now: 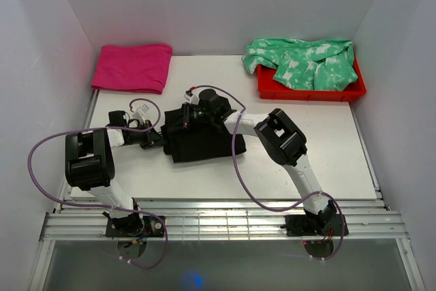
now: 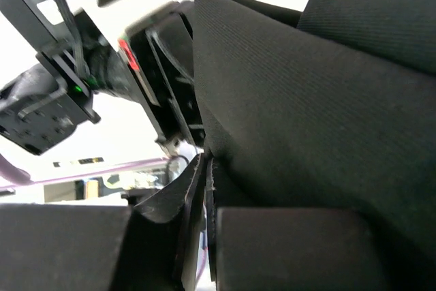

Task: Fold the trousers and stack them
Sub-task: Fold the trousers

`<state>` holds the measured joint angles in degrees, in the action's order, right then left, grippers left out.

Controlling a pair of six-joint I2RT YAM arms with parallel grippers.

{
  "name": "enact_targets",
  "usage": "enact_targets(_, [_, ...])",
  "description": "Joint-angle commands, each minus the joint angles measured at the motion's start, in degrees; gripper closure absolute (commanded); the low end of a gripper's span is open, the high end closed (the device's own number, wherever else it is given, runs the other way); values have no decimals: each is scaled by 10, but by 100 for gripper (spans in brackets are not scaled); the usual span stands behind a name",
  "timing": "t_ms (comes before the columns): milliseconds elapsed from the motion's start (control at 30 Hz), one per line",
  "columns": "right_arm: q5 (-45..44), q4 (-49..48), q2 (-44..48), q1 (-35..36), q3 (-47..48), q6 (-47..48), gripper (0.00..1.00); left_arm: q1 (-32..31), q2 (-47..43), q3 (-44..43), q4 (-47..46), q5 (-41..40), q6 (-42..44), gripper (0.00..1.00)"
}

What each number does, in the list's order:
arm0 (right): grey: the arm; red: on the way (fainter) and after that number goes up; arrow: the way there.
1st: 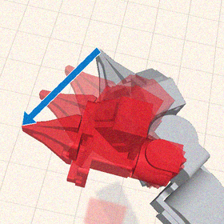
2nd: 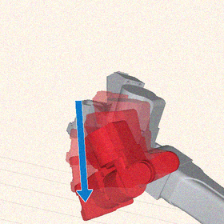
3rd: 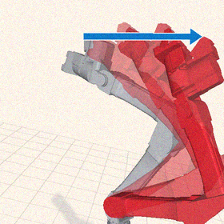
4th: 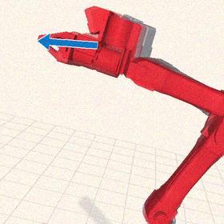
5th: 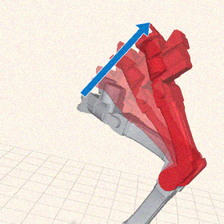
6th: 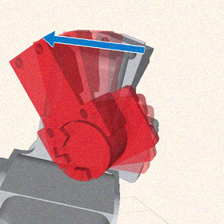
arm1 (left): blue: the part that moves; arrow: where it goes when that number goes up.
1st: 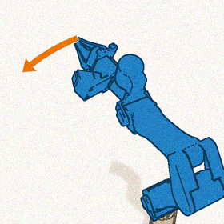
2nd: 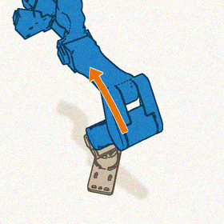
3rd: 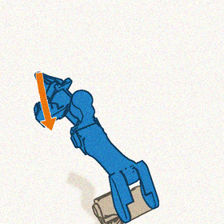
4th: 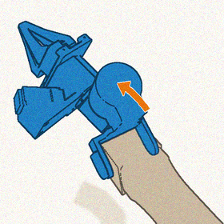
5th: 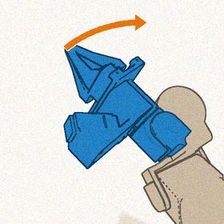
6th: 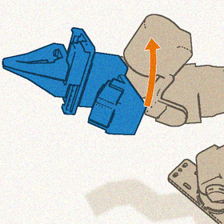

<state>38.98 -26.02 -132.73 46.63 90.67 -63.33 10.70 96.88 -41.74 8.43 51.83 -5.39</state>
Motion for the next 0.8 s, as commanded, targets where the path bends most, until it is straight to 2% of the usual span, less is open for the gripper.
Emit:
enact_targets(0, [-16, -52, -10, 7, 39, -52, 92, -6, 18, 5, -1, -21, 16, 100])
enact_targets(367, [-50, -51, -78, 16, 71, -87, 92, -6, 21, 8, 5, -22, 8, 100])
enact_targets(467, [-57, -56, -95, 14, 65, -93, 92, -6, 9, 7, 14, -32, 6, 90])
enact_targets(500, [-56, -60, -97, 14, 64, -94, 92, -6, 5, 5, 32, -38, 7, 79])
enact_targets(567, [-56, -68, -101, 14, 51, -101, 92, 0, -11, -14, 71, -63, 20, 72])
enact_targets(600, [-56, -72, -102, 14, 46, -102, 92, 12, -23, -21, 96, -74, 18, 66])
enact_targets(733, [-56, -90, -105, 10, 34, -105, 92, 61, -84, -76, 172, -101, 63, 62])
enact_targets(767, [-55, -101, -106, 11, 35, -104, 92, 84, -100, -88, 176, -39, 82, 61])
